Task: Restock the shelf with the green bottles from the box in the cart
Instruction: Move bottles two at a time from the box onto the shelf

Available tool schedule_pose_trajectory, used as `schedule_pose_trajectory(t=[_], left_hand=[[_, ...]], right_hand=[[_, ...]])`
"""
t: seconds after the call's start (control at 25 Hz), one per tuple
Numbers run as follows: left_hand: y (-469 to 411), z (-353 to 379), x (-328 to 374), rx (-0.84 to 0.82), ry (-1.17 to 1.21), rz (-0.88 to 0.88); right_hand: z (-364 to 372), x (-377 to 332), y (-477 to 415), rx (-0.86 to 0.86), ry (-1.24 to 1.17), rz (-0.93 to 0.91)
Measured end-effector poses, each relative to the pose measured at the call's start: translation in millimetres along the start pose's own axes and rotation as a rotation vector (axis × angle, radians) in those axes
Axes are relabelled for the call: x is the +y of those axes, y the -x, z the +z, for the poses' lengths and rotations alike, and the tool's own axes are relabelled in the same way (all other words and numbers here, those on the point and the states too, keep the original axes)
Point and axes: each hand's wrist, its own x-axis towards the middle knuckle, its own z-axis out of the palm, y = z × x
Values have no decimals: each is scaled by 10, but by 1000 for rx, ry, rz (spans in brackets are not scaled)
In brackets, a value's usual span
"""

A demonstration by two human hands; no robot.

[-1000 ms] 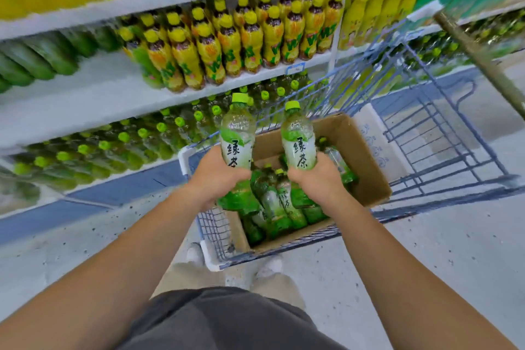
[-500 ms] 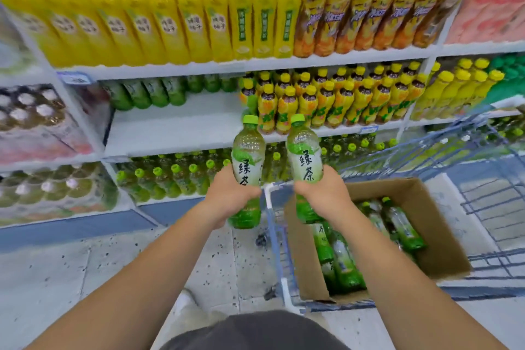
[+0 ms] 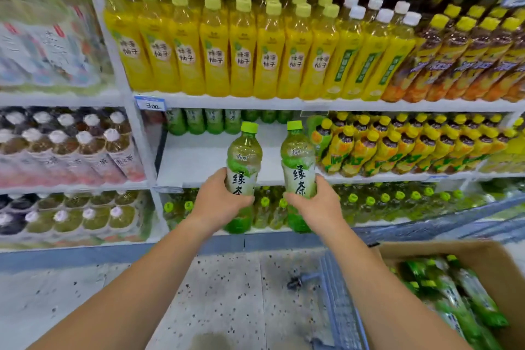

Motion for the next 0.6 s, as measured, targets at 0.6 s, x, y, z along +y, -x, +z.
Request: schedule_pose_trajectory(t=[0.6], left_hand=[[-2257,880,-1239,243,55,433]], right_hand=[[1283,1294,-2291,218,-116,-380]])
